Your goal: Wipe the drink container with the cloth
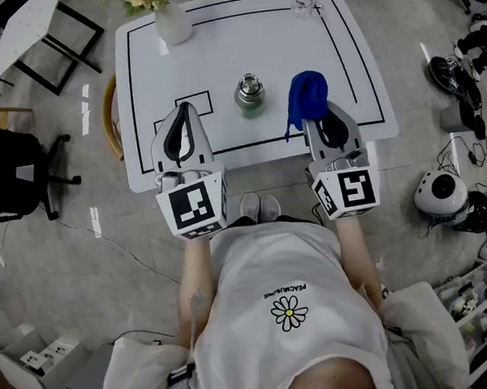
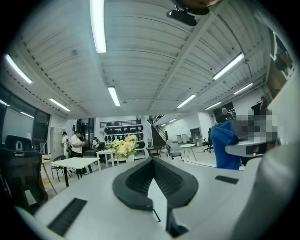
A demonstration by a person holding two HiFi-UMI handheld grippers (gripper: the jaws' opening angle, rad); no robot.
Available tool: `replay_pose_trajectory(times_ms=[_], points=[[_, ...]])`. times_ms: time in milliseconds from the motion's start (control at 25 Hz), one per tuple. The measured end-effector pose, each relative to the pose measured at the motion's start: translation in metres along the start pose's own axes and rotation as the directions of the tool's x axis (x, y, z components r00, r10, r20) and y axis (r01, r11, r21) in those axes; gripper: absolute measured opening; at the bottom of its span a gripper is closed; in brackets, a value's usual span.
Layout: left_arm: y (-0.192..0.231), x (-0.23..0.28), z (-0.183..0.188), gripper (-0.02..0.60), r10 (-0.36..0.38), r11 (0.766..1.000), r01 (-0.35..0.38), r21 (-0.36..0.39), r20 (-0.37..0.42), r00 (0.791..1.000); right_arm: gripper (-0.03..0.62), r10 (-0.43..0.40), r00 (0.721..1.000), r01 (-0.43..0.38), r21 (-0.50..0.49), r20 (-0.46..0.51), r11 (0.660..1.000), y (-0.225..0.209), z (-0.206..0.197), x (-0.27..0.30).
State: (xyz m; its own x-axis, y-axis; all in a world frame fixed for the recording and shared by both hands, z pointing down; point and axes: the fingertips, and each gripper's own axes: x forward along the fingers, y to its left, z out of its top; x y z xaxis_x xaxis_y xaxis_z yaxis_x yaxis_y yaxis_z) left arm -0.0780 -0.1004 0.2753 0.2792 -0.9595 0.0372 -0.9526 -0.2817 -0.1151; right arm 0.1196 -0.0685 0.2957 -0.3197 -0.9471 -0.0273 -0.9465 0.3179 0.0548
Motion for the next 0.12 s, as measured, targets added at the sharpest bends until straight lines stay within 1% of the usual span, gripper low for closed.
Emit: replay_pose_trajectory(times_ms=[120], points=[[-0.0002,0.0017,-0.0006,-0.002,0.001,1.000,-0.001,0.001,0.000,1.000,0.043,-0.001,1.000,0.001,0.001,-0.008,1.000,-0.0017,-0.0033,0.0005]])
